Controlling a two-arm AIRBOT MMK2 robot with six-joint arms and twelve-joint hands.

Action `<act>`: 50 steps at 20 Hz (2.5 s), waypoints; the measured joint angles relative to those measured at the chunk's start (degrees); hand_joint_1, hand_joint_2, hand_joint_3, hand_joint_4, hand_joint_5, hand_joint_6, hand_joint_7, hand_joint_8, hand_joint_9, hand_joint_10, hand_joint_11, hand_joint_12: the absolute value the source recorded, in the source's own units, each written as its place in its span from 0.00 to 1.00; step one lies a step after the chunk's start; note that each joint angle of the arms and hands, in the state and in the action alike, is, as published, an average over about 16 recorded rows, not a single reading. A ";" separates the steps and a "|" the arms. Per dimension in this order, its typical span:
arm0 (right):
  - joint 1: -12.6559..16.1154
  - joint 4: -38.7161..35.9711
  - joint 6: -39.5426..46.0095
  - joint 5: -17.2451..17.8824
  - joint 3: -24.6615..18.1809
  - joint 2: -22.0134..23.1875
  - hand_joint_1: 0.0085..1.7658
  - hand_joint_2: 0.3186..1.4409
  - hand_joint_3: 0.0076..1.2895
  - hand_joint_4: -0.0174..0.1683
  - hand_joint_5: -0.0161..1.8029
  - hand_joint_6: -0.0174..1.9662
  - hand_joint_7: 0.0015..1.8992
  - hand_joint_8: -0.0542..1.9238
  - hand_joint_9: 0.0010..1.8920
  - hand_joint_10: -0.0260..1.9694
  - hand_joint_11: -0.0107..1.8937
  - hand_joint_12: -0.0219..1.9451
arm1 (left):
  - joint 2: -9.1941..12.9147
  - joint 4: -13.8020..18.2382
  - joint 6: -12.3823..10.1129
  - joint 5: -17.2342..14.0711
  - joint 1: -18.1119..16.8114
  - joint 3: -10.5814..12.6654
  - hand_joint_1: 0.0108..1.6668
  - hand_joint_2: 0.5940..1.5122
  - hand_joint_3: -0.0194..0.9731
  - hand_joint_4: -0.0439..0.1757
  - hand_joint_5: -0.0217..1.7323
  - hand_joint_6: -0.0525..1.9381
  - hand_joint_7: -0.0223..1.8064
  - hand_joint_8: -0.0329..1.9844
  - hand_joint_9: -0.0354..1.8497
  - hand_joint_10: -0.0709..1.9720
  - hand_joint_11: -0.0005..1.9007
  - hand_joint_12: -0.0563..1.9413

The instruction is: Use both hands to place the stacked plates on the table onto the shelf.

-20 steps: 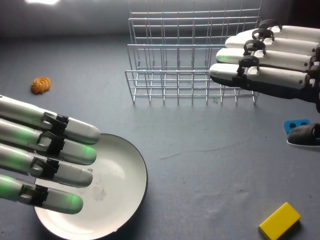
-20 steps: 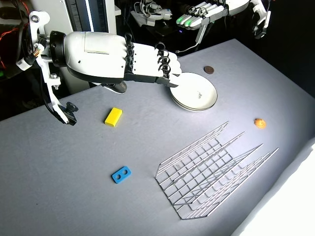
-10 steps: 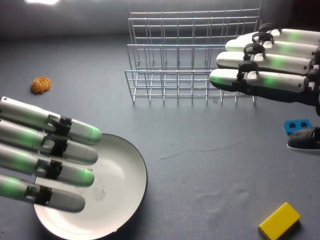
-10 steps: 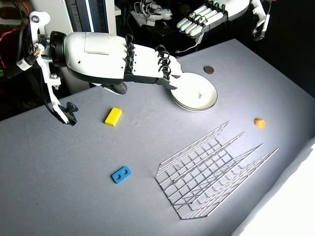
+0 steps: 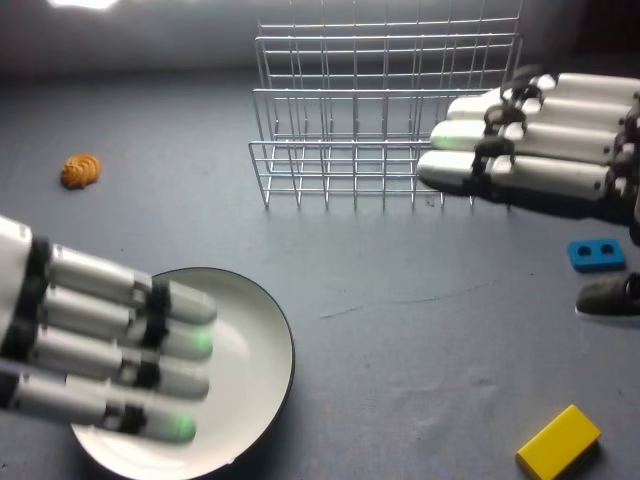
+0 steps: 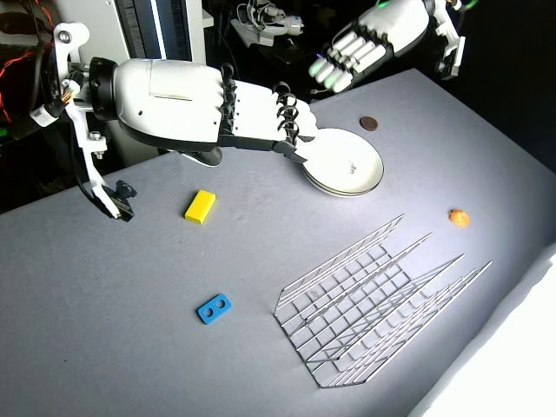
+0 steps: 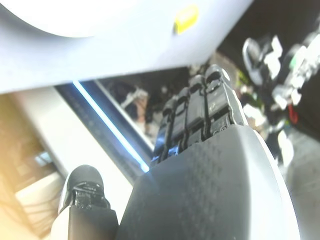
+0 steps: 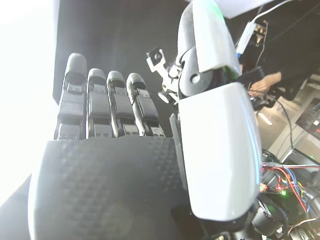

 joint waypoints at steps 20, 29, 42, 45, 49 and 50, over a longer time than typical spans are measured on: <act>3.54 -3.53 4.16 -6.91 0.00 -1.95 0.74 0.62 0.01 0.09 0.03 0.02 0.01 0.03 0.01 0.01 0.02 0.10 | -6.69 -3.18 6.75 15.04 15.99 7.24 0.00 0.57 0.03 0.19 0.03 0.03 0.02 0.02 0.03 0.04 0.02 0.04; 3.78 -3.46 4.32 -7.52 0.00 -1.99 0.75 0.61 0.01 0.09 0.03 0.02 0.01 0.03 0.01 0.01 0.02 0.13 | -7.88 -4.82 5.99 18.35 18.80 9.35 0.00 0.57 0.03 0.18 0.03 0.03 0.03 0.02 0.03 0.04 0.01 0.04; 5.04 -6.28 5.78 -9.14 -0.02 -2.81 0.76 0.59 0.01 0.09 0.02 0.02 0.01 0.03 0.01 0.01 0.02 0.16 | -9.44 -6.81 5.70 20.77 22.00 9.10 0.00 0.57 0.04 0.19 0.03 0.02 0.02 0.02 0.03 0.04 0.02 0.04; 6.05 -8.07 6.29 -10.16 -0.09 -3.44 0.75 0.59 0.01 0.09 0.02 0.02 0.01 0.03 0.01 0.01 0.02 0.17 | -9.68 -7.96 5.67 21.44 22.59 8.01 0.00 0.57 0.04 0.19 0.03 0.02 0.02 0.01 0.03 0.04 0.02 0.04; 7.54 -10.43 6.06 -12.19 -0.19 -4.89 0.74 0.58 0.01 0.09 0.02 0.02 0.01 0.03 0.01 0.01 0.02 0.18 | -9.90 -10.23 5.63 22.75 23.22 5.77 0.00 0.57 0.04 0.19 0.03 0.02 0.02 0.01 0.03 0.04 0.02 0.04; 7.86 -10.94 5.70 -12.83 -0.21 -5.41 0.74 0.58 0.01 0.09 0.02 0.02 0.01 0.03 0.01 0.01 0.02 0.18 | -9.96 -10.91 5.63 23.14 23.34 5.11 0.00 0.57 0.04 0.19 0.03 0.02 0.02 0.01 0.03 0.04 0.02 0.04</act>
